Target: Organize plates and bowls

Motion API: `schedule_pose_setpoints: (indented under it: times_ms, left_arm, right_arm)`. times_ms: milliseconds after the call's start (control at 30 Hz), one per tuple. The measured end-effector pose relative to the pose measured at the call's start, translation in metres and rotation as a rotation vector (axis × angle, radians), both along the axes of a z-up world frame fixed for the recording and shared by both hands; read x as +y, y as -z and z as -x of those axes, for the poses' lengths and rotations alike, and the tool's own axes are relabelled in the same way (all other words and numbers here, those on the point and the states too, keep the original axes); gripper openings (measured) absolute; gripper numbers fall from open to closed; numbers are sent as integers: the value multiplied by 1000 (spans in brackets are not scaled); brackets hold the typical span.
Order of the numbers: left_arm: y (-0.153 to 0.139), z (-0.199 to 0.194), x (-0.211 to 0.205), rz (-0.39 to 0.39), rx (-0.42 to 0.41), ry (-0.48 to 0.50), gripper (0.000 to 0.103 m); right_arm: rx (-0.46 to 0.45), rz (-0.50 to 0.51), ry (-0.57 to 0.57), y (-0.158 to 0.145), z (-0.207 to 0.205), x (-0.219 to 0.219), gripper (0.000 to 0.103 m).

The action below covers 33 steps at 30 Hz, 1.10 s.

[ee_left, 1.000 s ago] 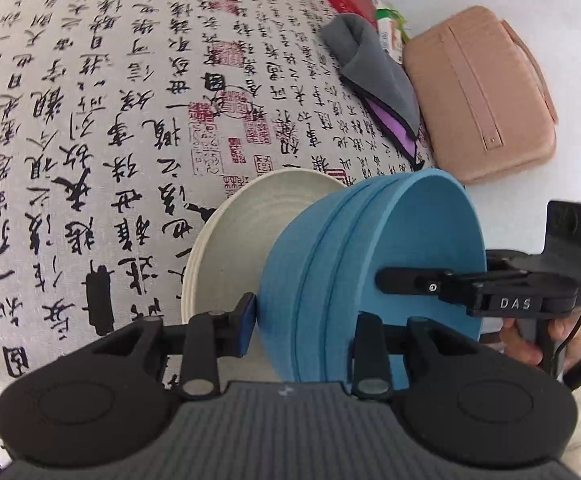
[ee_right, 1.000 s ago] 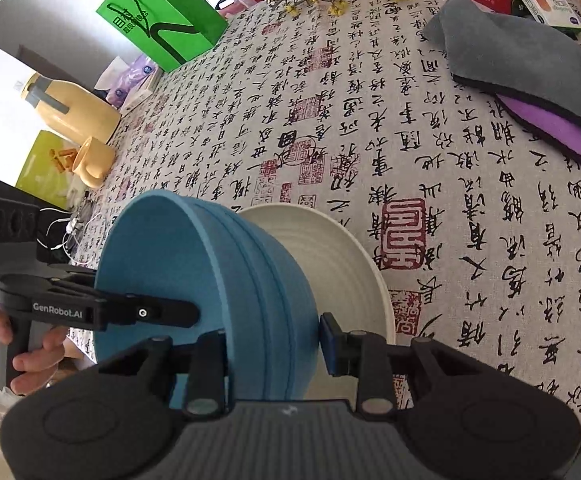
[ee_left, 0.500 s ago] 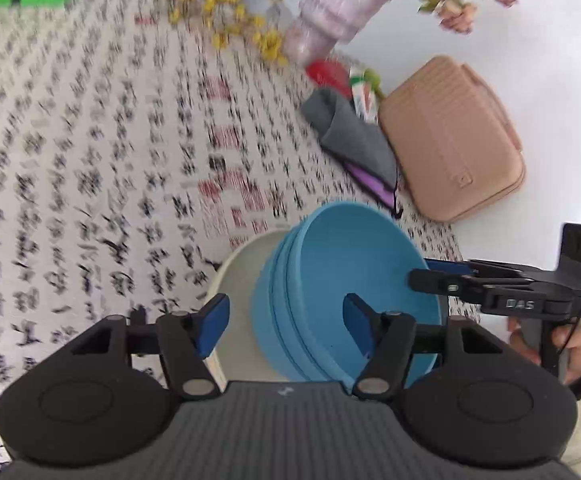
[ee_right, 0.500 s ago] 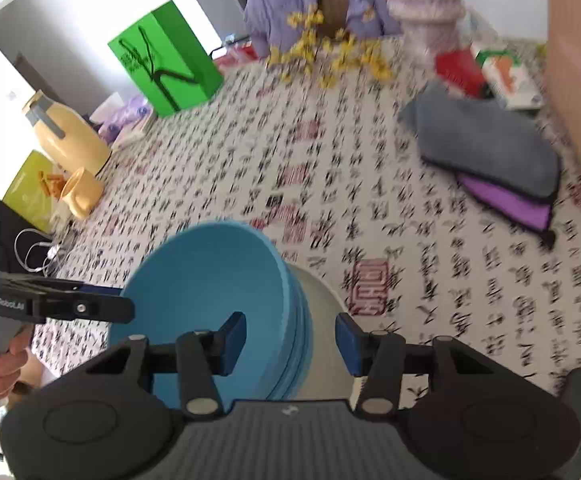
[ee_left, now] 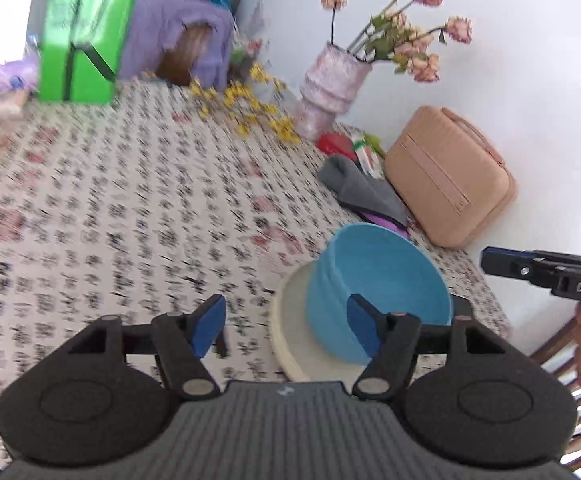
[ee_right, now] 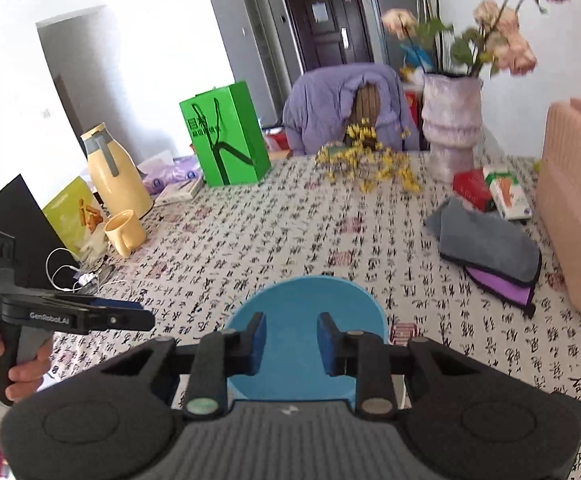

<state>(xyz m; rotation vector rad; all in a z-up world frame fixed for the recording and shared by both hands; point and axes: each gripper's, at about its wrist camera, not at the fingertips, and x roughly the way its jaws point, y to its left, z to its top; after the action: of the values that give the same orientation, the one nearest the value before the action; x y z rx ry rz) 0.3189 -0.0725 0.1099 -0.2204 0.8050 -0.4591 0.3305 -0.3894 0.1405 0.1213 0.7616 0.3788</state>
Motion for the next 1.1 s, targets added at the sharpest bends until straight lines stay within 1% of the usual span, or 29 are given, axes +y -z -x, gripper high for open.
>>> schedule_pose_setpoints:
  times_ms: [100, 133, 167, 200, 233, 267, 333, 400, 433, 467, 567, 633, 700, 767, 900, 1100]
  left_arm:
    - [-3, 23, 12, -24, -90, -40, 81]
    - [-3, 30, 16, -17, -109, -54, 85]
    - [-3, 37, 20, -10, -131, -62, 87]
    - [-2, 44, 23, -12, -154, -69, 88]
    - [-1, 52, 25, -20, -178, -81, 92]
    - [0, 60, 27, -34, -213, -100, 97]
    - [4, 79, 32, -70, -302, -152, 101]
    - [12, 94, 38, -102, -377, -202, 103]
    - [16, 101, 41, -110, -403, -226, 103]
    - [21, 107, 44, -115, -419, -250, 103]
    - [39, 122, 50, -108, -447, -315, 103]
    - [49, 135, 53, -115, -480, -348, 103]
    - [56, 147, 52, -151, -499, -347, 103]
    - [59, 160, 53, -170, -515, -343, 103]
    - [60, 178, 56, -154, -542, -367, 103]
    - [62, 193, 57, -146, -551, -355, 103]
  right_arm:
    - [-67, 28, -2, -2, 18, 21, 30]
    - [-90, 35, -3, -2, 25, 28, 37]
    - [-114, 41, -2, -1, 32, 34, 48]
    - [-141, 54, 1, 1, 39, 42, 54]
    - [-173, 75, 12, 4, 47, 51, 61]
    - [-207, 100, 21, 8, 56, 60, 62]
    - [-264, 133, 22, 19, 72, 77, 64]
    - [-311, 142, 28, 29, 86, 91, 70]
    - [-336, 150, 28, 35, 93, 98, 76]
    - [-367, 159, 34, 42, 102, 106, 81]
    - [-473, 183, 69, 60, 126, 125, 89]
    - [-547, 215, 111, 73, 141, 138, 92]
    - [-584, 233, 148, 83, 153, 148, 92]
    - [-579, 221, 160, 91, 161, 154, 92]
    - [-534, 173, 161, 102, 171, 154, 92]
    - [-543, 157, 187, 101, 182, 152, 92]
